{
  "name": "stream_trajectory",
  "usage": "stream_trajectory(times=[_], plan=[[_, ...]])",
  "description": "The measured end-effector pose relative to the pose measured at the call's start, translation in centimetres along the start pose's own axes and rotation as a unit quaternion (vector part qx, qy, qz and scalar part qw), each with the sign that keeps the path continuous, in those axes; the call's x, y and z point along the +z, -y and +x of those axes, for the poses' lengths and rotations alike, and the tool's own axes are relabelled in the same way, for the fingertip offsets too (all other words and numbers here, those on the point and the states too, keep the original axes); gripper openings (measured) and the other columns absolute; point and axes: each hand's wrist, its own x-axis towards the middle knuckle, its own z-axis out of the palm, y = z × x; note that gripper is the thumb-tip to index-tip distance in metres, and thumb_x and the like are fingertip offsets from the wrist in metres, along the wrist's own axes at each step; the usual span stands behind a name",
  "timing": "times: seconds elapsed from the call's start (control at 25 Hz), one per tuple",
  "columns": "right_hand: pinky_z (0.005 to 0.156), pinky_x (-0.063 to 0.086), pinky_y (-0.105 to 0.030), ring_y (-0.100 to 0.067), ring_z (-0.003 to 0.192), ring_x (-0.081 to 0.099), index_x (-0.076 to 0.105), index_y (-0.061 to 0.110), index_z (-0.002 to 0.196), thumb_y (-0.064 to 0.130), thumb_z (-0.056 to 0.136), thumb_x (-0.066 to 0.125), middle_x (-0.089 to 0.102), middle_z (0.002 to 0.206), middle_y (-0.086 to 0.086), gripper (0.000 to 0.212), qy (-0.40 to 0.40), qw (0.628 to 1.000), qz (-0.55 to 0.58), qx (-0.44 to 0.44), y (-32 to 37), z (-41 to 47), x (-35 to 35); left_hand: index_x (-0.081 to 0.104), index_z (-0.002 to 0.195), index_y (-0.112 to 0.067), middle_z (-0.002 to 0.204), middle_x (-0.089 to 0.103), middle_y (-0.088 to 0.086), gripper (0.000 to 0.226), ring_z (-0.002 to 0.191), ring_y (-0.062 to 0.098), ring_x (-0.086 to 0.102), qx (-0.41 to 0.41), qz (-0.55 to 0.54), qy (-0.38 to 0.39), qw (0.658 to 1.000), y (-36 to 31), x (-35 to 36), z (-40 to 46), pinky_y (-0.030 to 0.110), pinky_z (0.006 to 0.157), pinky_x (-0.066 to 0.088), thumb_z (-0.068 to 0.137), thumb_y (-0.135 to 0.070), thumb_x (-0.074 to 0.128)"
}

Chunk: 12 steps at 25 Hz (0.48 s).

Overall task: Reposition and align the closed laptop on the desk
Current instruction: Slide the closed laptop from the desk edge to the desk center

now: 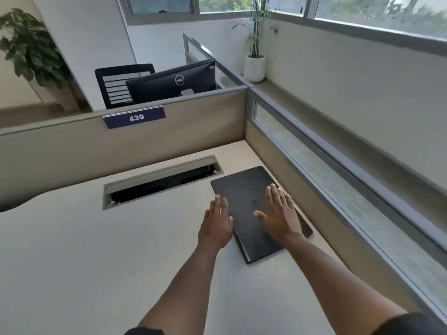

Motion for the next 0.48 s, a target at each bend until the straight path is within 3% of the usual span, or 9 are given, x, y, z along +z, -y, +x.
stream_trajectory(times=[0.12, 0.24, 0.36, 0.48], plan=[[0.125, 0.009, -0.045, -0.028, 0.154, 0.007, 0.007, 0.008, 0.157, 0.063, 0.095, 0.033, 0.007, 0.167, -0.013, 0.087, 0.012, 1.0, -0.013, 0.014, -1.4, 0.9, 1.1, 0.014, 0.157, -0.009, 0.168, 0.008, 0.016, 0.061, 0.142, 0.035, 0.038, -0.031, 0.001, 0.001, 1.0, -0.4, 1.5, 0.9, 0.044, 0.109, 0.04, 0.102, -0.027, 0.033], [0.125, 0.009, -0.045, -0.029, 0.154, 0.009, 0.007, 0.008, 0.157, 0.061, 0.095, 0.035, 0.007, 0.167, -0.014, 0.087, 0.034, 0.999, -0.008, 0.014, -2.3, 1.6, 2.2, 0.02, 0.154, -0.011, 0.164, 0.02, 0.015, 0.058, 0.123, 0.037, 0.055, -0.052, -0.01, 0.001, 0.999, -0.7, 2.8, 1.8, 0.045, 0.094, 0.049, 0.101, -0.026, 0.036], [0.125, 0.009, -0.046, -0.03, 0.154, 0.009, 0.007, 0.006, 0.157, 0.06, 0.096, 0.035, 0.008, 0.167, -0.015, 0.087, 0.053, 0.998, -0.006, 0.019, -3.4, 2.6, 3.0, 0.021, 0.154, -0.014, 0.148, 0.038, 0.016, 0.056, 0.106, 0.037, 0.062, -0.086, -0.042, -0.003, 0.995, -0.8, 3.3, 2.9, 0.04, 0.076, 0.047, 0.1, -0.025, 0.034], [0.124, 0.012, -0.047, -0.031, 0.153, 0.011, 0.009, 0.005, 0.157, 0.057, 0.096, 0.037, 0.011, 0.166, -0.015, 0.085, 0.082, 0.996, 0.001, 0.031, -4.5, 3.4, 3.8, 0.02, 0.154, -0.016, 0.135, 0.047, 0.019, 0.056, 0.102, 0.039, 0.061, -0.142, -0.098, 0.002, 0.985, -1.2, 3.9, 4.1, 0.039, 0.074, 0.041, 0.1, -0.024, 0.031]])
